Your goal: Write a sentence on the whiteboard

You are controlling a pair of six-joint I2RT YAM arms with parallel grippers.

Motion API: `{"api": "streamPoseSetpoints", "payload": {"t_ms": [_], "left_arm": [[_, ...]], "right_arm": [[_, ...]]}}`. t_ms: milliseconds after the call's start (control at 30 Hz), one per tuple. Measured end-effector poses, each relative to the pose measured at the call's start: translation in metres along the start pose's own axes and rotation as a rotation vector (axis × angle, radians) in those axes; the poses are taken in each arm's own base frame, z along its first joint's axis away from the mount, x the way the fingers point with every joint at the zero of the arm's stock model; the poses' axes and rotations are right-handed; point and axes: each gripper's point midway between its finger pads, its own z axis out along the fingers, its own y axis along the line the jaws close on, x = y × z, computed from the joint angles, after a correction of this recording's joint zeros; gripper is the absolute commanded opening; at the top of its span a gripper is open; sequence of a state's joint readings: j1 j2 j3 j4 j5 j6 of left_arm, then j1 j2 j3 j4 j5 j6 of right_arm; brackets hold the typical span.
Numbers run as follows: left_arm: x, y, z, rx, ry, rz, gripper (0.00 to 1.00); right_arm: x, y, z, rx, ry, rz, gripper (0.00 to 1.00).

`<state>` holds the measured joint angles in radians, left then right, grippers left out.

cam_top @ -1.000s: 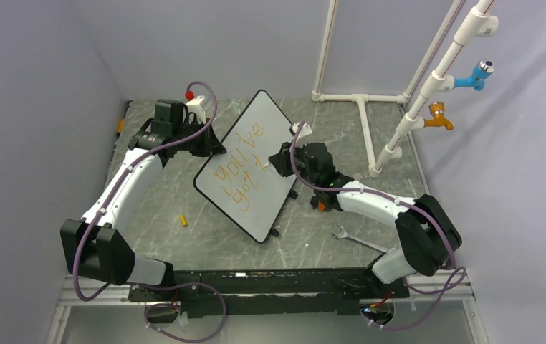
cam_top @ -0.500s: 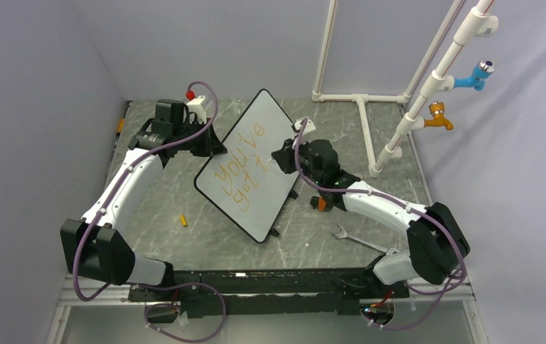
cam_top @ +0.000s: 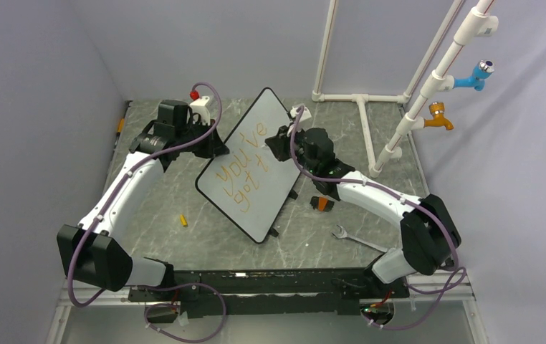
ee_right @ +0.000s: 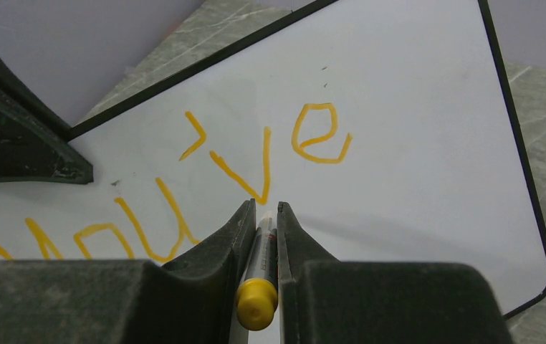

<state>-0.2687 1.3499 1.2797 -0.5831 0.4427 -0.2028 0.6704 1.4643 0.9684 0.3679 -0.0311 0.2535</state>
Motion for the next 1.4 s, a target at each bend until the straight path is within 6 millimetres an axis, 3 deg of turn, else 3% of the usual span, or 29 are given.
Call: {"api": "streamPoseSetpoints", "payload": {"t_ms": [400, 1133, 1400], "left_arm": [[0.0, 0.0, 0.0, -0.004, 0.0, 0.005, 0.0], [0.0, 0.0, 0.001, -0.008, 0.0, 0.008, 0.0], [0.001, 0.002, 0.001, -0.018, 0.001, 0.006, 0.0]], "right_arm": [[0.0, -0.013, 0.008, 0.019, -0.004, 0.005, 0.0], [0.004, -0.007, 0.014, -0.027, -0.01, 0.044, 0.0], [0.017, -0.011, 0.011, -0.022, -0.005, 0.059, 0.0]]}}
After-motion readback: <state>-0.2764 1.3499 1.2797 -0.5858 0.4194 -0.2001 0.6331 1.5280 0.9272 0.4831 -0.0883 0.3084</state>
